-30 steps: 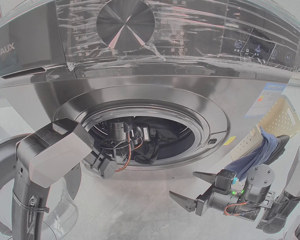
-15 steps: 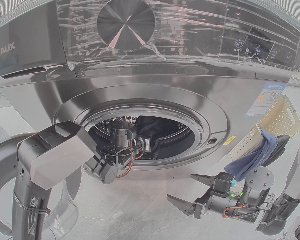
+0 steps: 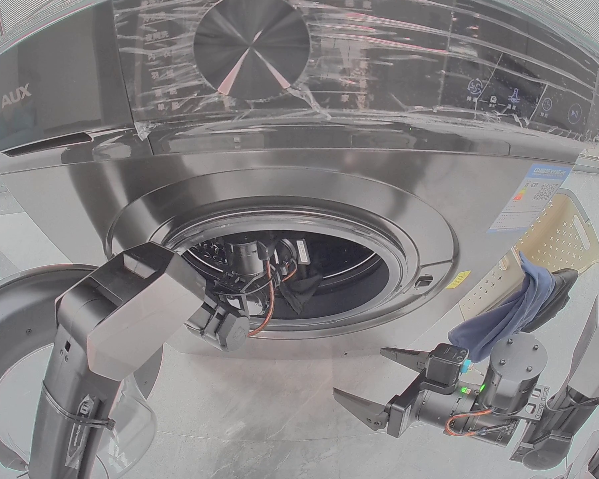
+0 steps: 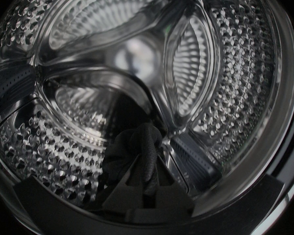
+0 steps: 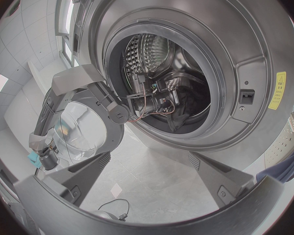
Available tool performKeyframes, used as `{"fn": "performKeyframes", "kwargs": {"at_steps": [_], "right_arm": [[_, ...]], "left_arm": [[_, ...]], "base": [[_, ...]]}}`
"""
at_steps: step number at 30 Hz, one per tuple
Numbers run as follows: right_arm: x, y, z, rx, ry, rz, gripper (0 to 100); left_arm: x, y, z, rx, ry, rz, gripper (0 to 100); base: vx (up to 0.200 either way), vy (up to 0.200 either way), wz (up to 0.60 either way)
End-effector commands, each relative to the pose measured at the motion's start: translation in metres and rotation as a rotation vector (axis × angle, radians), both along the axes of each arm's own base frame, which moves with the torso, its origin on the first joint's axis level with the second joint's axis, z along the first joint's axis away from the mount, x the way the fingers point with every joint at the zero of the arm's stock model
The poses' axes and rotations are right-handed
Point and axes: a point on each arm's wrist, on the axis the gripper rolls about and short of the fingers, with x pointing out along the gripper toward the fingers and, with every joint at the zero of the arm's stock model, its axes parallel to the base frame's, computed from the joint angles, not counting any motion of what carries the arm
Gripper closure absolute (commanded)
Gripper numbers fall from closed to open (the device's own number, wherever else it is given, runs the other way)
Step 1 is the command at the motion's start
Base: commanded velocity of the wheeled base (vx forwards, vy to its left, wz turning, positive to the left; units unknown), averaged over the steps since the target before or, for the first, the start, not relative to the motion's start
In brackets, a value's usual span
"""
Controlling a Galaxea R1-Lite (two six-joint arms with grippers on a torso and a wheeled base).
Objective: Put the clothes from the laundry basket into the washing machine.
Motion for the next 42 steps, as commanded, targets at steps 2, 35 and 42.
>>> {"fn": "performKeyframes", "kwargs": {"at_steps": [2,35,42], "right_arm": [[0.000,0.000,0.000,-0.001,0.001,0.001,0],[-0.005,0.004,-0.003,-0.007,0.014,0.023,0],[-0.005,0.004,-0.003,-0.007,0.014,0.023,0]], "left_arm": [[0.022,-0.009,-0.004,-0.064,-0.101,0.053,100],[0.005,-0.012,-0.030,0.055,0.102,0.007,0],[-0.018,-0.010,-0.011,0.059,0.110,-0.012,100]], "base": [[0.000,0.000,0.00],[0.000,0.000,0.00],[0.000,0.000,0.00]]}}
